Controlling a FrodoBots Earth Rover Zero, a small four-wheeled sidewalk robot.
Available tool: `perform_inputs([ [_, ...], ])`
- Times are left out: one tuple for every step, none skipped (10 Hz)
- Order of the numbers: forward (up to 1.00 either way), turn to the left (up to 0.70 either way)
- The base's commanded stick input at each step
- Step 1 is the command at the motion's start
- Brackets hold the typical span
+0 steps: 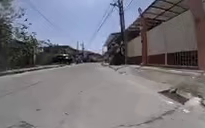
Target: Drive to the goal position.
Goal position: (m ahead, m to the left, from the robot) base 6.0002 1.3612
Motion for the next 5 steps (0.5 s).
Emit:
perform_inputs([
  [1.00,0.01],
  [1.00,0.01],
  [1.00,0.01],
  [1.00,0.01],
  [1.00,0.01],
])
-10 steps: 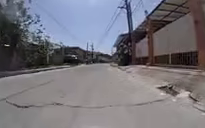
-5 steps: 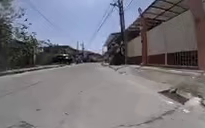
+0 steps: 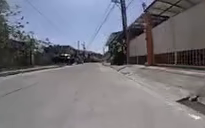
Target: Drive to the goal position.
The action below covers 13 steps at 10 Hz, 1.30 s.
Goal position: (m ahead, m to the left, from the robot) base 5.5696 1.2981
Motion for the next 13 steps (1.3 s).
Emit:
perform_inputs([
  [1.00,0.01],
  [1.00,0.01],
  [1.00,0.01],
  [1.00,0.01],
  [1.00,0.01],
  [1.00,0.01],
  [1.00,0.01],
  [1.00,0.01],
  [1.00,0.01],
  [1.00,0.01],
  [1.00,0.01],
  [1.00,0.01],
  [1.00,0.01],
])
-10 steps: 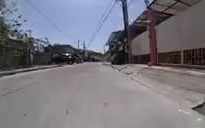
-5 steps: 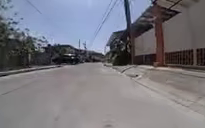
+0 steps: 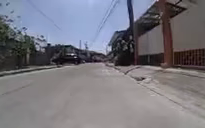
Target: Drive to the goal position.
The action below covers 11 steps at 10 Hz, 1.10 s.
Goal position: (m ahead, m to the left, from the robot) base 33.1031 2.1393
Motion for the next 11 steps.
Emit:
perform_inputs([
  [1.00,0.01],
  [1.00,0.01],
  [1.00,0.01],
  [1.00,0.01],
  [1.00,0.01],
  [1.00,0.01],
  [1.00,0.01],
  [1.00,0.01],
  [1.00,-0.24],
  [1.00,-0.39],
  [1.00,-0.37],
])
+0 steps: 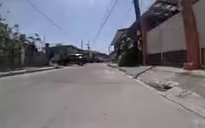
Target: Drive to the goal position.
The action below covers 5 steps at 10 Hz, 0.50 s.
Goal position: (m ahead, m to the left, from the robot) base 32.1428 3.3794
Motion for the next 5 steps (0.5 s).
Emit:
perform_inputs([
  [1.00,-0.19],
  [1.00,0.00],
  [1.00,0.01],
  [1.00,0.01],
  [1.00,0.01],
])
